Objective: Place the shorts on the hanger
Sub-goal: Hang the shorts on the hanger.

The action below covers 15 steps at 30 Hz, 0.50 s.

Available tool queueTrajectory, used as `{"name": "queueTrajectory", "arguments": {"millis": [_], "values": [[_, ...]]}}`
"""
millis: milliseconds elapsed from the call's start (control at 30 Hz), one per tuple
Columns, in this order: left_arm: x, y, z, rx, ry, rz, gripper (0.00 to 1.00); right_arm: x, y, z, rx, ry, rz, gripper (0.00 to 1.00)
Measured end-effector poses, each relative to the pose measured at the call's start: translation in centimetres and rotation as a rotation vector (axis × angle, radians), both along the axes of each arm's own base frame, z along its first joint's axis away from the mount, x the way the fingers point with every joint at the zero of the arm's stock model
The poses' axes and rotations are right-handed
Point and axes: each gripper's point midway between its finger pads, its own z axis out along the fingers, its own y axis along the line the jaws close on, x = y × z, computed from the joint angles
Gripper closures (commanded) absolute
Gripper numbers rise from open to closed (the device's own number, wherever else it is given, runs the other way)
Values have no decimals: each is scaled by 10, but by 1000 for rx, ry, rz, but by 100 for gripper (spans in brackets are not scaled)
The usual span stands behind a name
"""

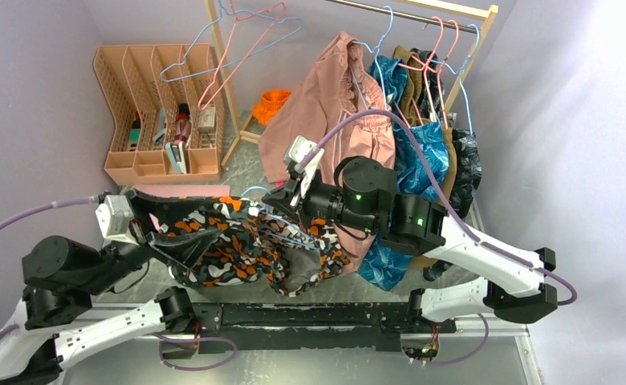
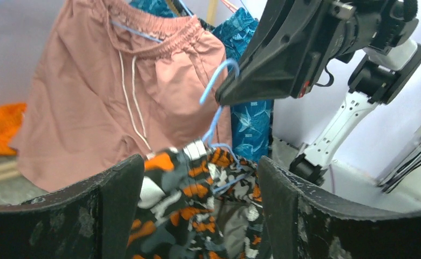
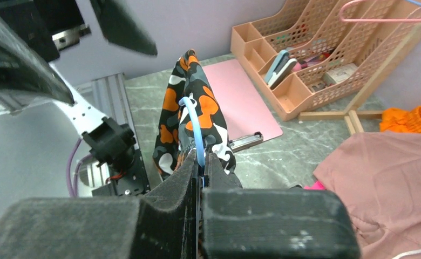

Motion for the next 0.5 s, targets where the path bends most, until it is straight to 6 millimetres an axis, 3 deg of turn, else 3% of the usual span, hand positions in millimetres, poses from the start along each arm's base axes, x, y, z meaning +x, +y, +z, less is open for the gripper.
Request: {"name": "queueTrajectory", "arguments": {"millis": [100,200,367,500], "values": [[-3,-4,15,76,-92,-26,16,-7,-1,-7,-11,11,37,100],[-3,-24,8,206,-152,-88,15,-14,-3,-17,-29,27,67,100],[6,-70,-52,527,-159,-231,14,-20,-7,-27,-49,49,90,100],[7,-79,-88,677,-157,-294,15,-26,-10,-26,-45,62,112,100]]}}
